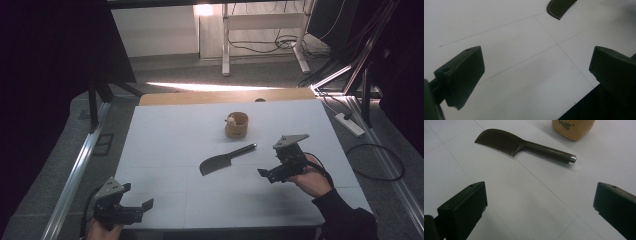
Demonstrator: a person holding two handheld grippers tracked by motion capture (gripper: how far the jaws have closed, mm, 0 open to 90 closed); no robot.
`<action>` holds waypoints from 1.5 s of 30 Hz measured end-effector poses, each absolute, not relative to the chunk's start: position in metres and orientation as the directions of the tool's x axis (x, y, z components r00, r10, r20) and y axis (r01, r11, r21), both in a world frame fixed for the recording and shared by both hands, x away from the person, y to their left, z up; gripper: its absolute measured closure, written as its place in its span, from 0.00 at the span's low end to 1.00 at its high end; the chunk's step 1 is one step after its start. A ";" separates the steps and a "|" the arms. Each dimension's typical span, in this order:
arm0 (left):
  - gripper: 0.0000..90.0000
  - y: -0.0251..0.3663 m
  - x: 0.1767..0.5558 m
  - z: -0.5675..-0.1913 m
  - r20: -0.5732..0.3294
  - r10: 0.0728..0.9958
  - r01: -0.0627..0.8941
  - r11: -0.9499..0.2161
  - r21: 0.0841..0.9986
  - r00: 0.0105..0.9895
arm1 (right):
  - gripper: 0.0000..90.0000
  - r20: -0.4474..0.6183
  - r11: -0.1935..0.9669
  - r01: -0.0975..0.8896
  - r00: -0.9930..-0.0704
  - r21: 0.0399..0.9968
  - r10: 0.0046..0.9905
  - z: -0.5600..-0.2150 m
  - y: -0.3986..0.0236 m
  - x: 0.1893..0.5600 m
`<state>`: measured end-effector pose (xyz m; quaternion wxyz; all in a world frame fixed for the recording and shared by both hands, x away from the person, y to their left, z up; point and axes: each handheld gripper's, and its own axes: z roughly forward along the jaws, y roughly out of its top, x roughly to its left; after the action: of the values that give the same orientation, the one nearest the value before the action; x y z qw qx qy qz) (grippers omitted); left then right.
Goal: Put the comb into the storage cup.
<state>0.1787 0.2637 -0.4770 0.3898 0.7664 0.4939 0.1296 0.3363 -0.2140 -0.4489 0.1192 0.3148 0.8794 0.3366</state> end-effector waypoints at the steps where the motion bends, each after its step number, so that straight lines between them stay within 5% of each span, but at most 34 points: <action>1: 0.01 0.264 0.179 -0.477 -0.186 0.858 0.656 -0.208 0.725 0.479 | 0.00 0.002 0.576 0.474 -0.773 0.666 0.634 -0.449 -0.213 0.337; 45: 0.01 0.265 0.180 -0.477 -0.200 0.855 0.660 -0.201 0.724 0.479 | 0.00 0.000 0.613 0.494 -0.779 0.616 0.628 -0.455 -0.179 0.364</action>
<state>0.1796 0.2650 -0.4774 0.3930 0.7649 0.4951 0.1238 0.3643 -0.1790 -0.4551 0.1083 0.3146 0.8915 0.3073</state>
